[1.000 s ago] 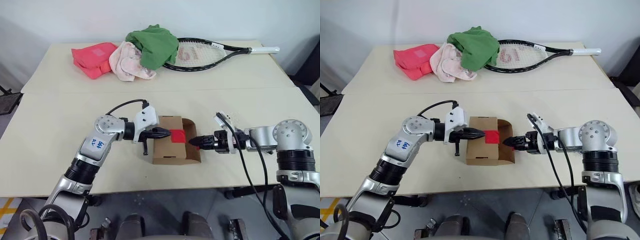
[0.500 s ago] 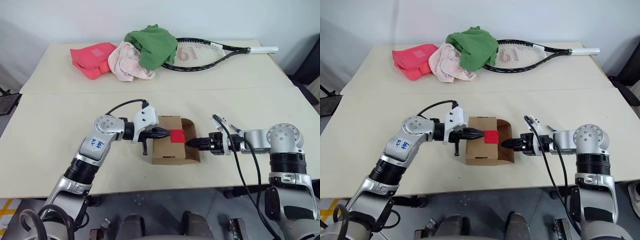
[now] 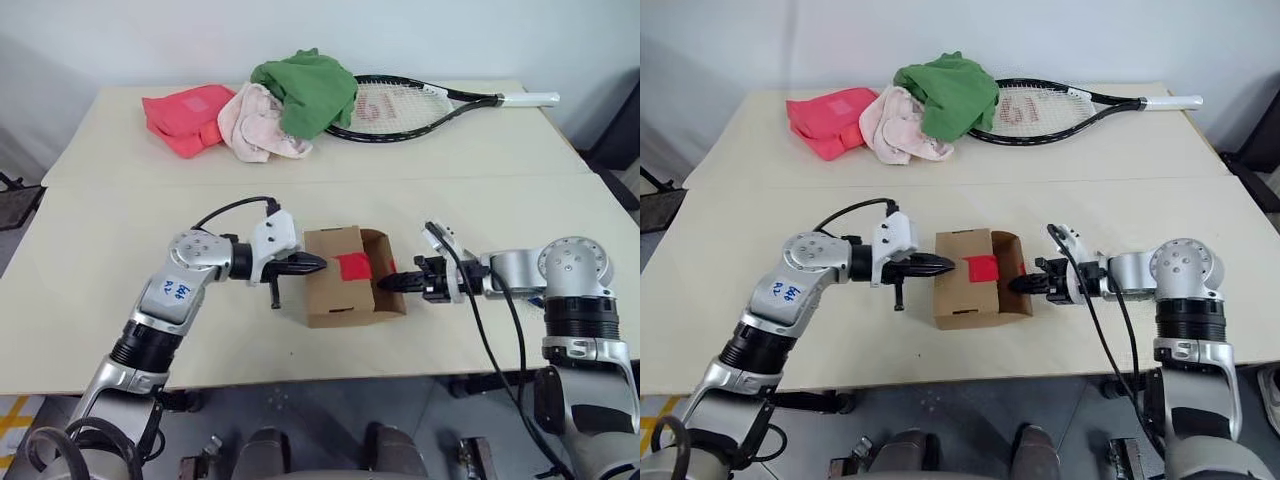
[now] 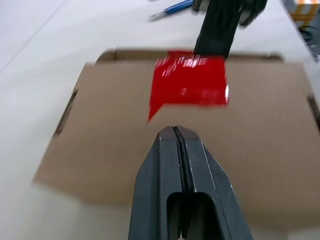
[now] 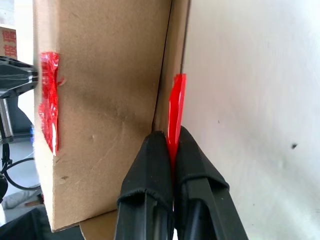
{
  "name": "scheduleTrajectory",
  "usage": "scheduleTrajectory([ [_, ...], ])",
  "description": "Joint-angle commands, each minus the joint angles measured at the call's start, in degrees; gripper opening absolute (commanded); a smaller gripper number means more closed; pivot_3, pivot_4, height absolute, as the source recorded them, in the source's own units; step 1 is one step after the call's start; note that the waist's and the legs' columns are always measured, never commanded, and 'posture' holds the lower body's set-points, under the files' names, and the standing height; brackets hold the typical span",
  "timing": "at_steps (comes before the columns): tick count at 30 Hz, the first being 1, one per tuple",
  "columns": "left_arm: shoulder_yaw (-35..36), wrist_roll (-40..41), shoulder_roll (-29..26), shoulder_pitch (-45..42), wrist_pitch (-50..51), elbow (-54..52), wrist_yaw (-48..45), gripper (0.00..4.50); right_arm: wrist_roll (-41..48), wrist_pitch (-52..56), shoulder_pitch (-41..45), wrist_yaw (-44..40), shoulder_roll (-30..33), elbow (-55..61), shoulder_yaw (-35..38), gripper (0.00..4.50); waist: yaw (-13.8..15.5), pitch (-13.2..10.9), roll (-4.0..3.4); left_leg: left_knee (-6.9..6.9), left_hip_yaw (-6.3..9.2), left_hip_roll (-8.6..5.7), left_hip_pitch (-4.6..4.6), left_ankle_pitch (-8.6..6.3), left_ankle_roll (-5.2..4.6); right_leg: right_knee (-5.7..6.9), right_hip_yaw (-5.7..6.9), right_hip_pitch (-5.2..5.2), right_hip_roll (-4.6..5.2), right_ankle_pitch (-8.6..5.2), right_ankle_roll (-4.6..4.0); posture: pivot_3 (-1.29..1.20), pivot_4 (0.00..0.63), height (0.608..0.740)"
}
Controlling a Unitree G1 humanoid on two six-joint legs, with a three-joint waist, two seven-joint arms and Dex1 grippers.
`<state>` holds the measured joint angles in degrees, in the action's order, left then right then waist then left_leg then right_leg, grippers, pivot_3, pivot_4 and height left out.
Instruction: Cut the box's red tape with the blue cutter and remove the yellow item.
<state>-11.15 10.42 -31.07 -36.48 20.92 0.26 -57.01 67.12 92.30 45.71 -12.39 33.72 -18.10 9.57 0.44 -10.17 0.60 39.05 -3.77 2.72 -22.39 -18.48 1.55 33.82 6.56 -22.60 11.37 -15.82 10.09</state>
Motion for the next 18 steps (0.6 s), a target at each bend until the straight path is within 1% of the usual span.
scheduleTrajectory([
  [1,-0.6,-1.3,-0.8,2.3,1.0,0.4,0.8,0.00,5.5,0.2,2.8,1.7,4.7,2.5,0.2,0.04,0.3,0.0,0.00,0.00,0.00,0.00,0.00,0.00,0.00,0.00,0.00,0.00,0.00,0.00,0.00,0.00,0.150,0.740],
  [7,-2.0,-1.3,2.0,2.8,1.2,0.5,1.9,0.00,14.5,0.2,6.5,5.2,10.9,3.7,-4.2,0.04,1.2,0.0,0.01,0.04,-0.01,0.00,-0.02,0.00,0.00,-0.01,0.00,0.00,0.00,0.00,0.00,0.00,0.150,0.740],
  [11,-2.4,-1.0,3.5,3.4,2.1,-0.2,2.7,0.00,22.7,0.2,10.1,8.2,17.3,5.0,-8.9,0.04,1.1,0.0,0.00,0.03,-0.01,0.00,-0.05,-0.01,-0.01,-0.05,0.02,0.00,0.00,0.00,0.00,0.00,0.150,0.740],
  [13,-2.5,-0.9,3.9,3.7,2.2,-0.3,2.9,0.00,26.8,0.2,11.6,9.9,19.5,5.4,-11.2,0.04,1.0,0.0,0.00,0.01,-0.01,0.00,-0.07,-0.01,-0.01,-0.07,0.03,-0.03,0.00,0.00,0.00,0.00,0.150,0.740],
  [18,-3.2,-0.9,5.9,4.2,2.2,0.0,3.6,0.00,35.4,-0.2,14.9,16.5,22.6,7.3,-17.0,0.04,0.9,0.0,0.02,-0.02,-0.01,0.00,-0.12,-0.01,-0.01,-0.08,0.03,-0.10,-0.01,0.00,0.00,0.00,0.150,0.740],
])
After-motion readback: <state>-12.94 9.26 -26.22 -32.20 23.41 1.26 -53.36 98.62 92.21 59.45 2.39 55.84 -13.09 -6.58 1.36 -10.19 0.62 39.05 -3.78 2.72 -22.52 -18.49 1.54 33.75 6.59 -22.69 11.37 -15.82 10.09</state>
